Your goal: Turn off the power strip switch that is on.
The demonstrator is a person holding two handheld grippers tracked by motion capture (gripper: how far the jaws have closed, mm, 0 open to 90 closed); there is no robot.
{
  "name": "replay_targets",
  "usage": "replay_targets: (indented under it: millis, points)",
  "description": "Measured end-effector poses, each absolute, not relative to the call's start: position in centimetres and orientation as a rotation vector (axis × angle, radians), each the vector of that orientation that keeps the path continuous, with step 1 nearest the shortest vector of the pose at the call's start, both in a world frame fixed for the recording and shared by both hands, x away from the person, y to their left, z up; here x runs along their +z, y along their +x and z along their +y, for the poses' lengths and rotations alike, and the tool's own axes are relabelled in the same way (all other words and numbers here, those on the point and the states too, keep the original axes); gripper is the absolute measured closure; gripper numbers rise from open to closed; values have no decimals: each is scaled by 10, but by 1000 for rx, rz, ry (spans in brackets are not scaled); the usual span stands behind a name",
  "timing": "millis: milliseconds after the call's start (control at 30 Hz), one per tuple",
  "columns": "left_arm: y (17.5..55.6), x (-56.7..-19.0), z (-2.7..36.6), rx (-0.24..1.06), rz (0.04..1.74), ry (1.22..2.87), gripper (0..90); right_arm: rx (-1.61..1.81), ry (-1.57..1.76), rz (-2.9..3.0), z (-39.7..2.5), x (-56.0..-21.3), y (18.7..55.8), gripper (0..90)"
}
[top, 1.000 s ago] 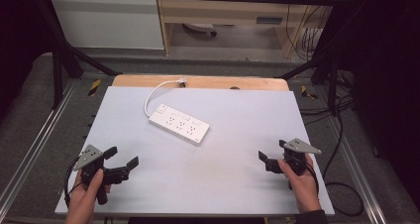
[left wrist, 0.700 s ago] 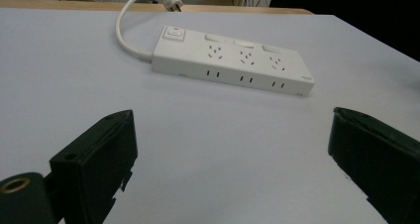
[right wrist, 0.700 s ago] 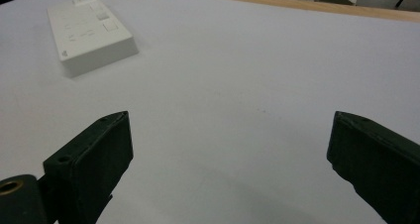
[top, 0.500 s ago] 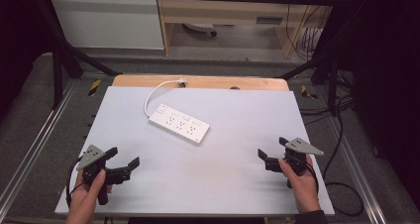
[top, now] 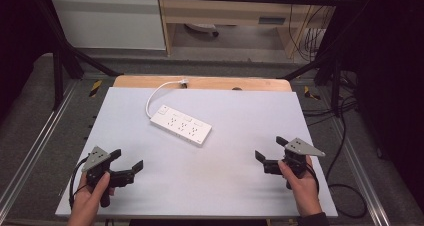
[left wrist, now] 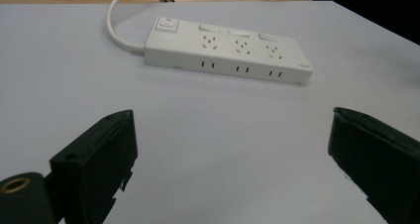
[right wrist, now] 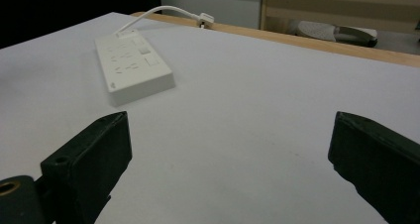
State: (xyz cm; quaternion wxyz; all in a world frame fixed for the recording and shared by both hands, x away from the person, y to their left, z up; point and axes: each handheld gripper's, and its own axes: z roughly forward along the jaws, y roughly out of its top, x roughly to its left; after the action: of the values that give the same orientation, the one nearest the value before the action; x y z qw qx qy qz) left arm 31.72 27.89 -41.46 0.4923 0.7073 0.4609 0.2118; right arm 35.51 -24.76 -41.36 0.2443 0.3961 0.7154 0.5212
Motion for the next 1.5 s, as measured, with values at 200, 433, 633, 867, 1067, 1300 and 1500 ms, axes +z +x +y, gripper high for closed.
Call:
replay_targets:
  millis: [200, 433, 633, 867, 1067, 1300, 1500]
  points:
    - [316, -415, 278, 519, 1120, 1717, 51, 1414, 1066, 2011, -230, -400, 359, 33]
    - [316, -416, 277, 519, 1118, 1731, 51, 1372, 1037, 2098, -207, -387, 372, 34]
    - [316, -416, 275, 521, 1115, 1739, 51, 1389, 1012, 2161, -185, -370, 388, 36]
    - [316, -416, 273, 516, 1106, 1753, 52, 1390, 992, 2190, -157, -352, 412, 31]
    - [316, -416, 274, 516, 1106, 1754, 52, 1386, 997, 2188, -144, -348, 424, 33]
    - [316, -415, 273, 515, 1097, 1757, 52, 1386, 1016, 2187, -130, -347, 439, 49]
    - [316, -416, 274, 517, 1105, 1755, 52, 1389, 1015, 2186, -122, -343, 447, 83]
